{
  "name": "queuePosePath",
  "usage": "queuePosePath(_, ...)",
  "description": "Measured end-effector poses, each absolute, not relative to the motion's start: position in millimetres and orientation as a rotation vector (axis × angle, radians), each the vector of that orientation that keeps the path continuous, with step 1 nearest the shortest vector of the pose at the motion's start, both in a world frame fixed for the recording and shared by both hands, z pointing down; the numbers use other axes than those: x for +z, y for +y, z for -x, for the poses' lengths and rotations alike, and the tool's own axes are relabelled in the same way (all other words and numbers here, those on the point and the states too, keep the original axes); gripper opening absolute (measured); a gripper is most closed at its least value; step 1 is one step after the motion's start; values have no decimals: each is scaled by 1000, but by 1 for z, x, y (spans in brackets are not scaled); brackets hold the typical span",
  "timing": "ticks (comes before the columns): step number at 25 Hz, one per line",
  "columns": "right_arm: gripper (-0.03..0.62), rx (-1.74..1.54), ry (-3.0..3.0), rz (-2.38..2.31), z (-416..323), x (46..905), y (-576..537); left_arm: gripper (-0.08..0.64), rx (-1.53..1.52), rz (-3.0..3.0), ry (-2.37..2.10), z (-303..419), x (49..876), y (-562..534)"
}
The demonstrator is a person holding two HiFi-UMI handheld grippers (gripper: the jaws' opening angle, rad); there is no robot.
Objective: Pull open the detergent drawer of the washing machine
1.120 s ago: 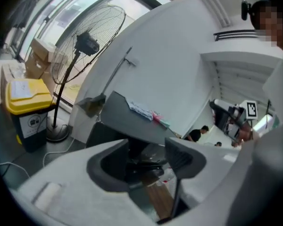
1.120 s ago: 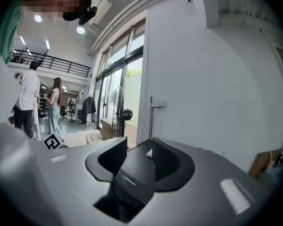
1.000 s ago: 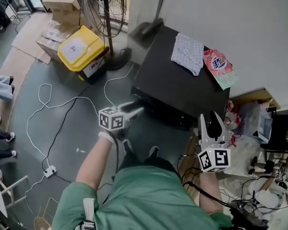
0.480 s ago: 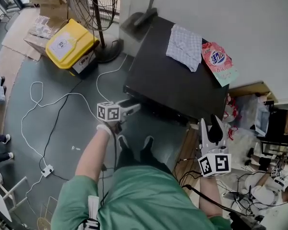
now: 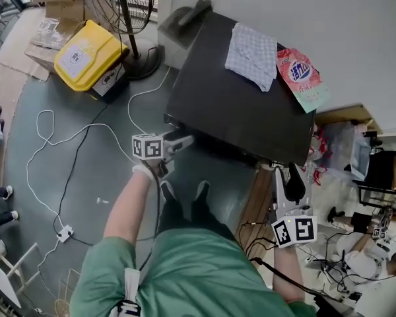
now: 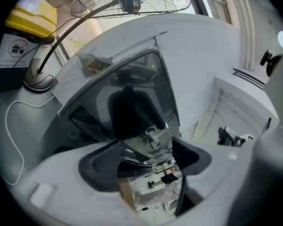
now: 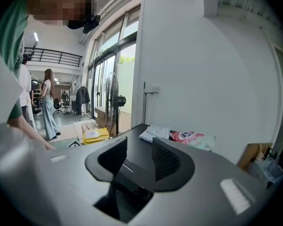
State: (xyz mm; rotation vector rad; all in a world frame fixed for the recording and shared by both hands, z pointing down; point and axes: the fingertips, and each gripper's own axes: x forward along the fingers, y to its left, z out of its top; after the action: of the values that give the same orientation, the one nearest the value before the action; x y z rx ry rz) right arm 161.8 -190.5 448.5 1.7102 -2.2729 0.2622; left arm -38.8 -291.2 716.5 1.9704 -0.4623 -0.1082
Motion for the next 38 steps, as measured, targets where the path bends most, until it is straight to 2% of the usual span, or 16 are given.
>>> queuePosePath(13, 166, 351, -2245, -1678, -165, 479, -172, 385, -283, -1926, -428, 29, 721, -308)
queuePosePath(28, 166, 379, -2293, -1518, -130, 503, -148, 364, -462, -1905, -467, 30, 717, -307)
queuePosePath(38, 166, 385, -2297, -1471, -132, 506, -114, 354, -579, -1845, -537, 36, 714, -296)
